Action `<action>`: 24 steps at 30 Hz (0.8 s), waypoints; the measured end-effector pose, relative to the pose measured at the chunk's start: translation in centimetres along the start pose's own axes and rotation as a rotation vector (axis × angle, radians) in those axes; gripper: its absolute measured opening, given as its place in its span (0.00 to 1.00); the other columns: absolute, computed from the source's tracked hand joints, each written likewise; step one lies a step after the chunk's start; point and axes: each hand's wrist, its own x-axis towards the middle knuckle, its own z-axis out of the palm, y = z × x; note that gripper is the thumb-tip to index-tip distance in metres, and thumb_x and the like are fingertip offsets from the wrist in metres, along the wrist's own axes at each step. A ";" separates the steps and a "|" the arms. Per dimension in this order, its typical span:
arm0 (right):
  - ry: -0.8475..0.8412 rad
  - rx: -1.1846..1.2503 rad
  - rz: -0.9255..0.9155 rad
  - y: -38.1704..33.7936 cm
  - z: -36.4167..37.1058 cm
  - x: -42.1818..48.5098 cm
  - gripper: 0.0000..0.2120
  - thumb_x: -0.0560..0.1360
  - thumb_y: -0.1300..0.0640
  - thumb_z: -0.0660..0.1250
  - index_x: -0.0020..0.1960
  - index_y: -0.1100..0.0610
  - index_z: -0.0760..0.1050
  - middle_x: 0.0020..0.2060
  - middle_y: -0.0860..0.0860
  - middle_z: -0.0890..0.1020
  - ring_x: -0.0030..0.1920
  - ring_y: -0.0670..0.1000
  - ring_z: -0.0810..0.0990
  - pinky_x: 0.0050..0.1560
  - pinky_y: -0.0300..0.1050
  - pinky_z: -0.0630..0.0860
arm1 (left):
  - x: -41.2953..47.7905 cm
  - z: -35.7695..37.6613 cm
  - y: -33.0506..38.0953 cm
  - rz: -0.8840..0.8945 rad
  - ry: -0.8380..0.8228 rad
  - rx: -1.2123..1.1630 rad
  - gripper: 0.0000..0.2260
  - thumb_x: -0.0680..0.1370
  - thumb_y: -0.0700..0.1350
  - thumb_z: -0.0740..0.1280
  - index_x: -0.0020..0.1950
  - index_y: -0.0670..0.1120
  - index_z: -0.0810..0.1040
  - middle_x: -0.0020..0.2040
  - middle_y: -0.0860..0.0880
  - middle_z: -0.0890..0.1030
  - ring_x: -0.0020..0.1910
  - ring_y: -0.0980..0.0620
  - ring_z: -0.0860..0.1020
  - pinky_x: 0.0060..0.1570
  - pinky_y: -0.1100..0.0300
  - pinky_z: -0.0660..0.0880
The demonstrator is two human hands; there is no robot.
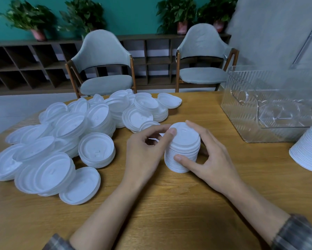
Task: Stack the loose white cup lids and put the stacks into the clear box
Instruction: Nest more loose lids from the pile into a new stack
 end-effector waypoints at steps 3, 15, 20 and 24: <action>0.009 0.017 -0.012 0.0 0.0 -0.1 0.40 0.69 0.40 0.78 0.78 0.41 0.68 0.67 0.32 0.74 0.71 0.39 0.73 0.70 0.42 0.73 | -0.6 0.2 0.1 -0.002 -0.004 0.064 0.11 0.71 0.54 0.82 0.51 0.59 0.87 0.44 0.56 0.86 0.45 0.52 0.82 0.47 0.60 0.79; 0.100 0.117 -0.020 0.0 0.2 -0.1 0.40 0.65 0.39 0.80 0.74 0.45 0.74 0.65 0.39 0.80 0.66 0.43 0.79 0.62 0.42 0.80 | -0.9 0.1 0.4 0.086 -0.080 0.203 0.20 0.71 0.50 0.82 0.61 0.56 0.85 0.54 0.61 0.85 0.57 0.54 0.82 0.53 0.57 0.80; 0.103 0.090 -0.038 -0.1 0.2 0.0 0.38 0.67 0.39 0.79 0.74 0.46 0.74 0.62 0.40 0.79 0.66 0.45 0.79 0.62 0.48 0.80 | -0.5 -0.2 0.5 0.108 -0.124 0.228 0.20 0.73 0.51 0.81 0.64 0.55 0.84 0.57 0.60 0.85 0.57 0.53 0.82 0.51 0.54 0.81; 0.131 0.150 -0.028 0.0 0.4 -0.1 0.40 0.65 0.42 0.81 0.75 0.47 0.74 0.62 0.41 0.80 0.66 0.45 0.79 0.62 0.44 0.80 | -0.4 -0.3 0.3 0.131 -0.138 0.247 0.21 0.74 0.52 0.80 0.66 0.53 0.83 0.59 0.58 0.84 0.58 0.53 0.81 0.48 0.57 0.81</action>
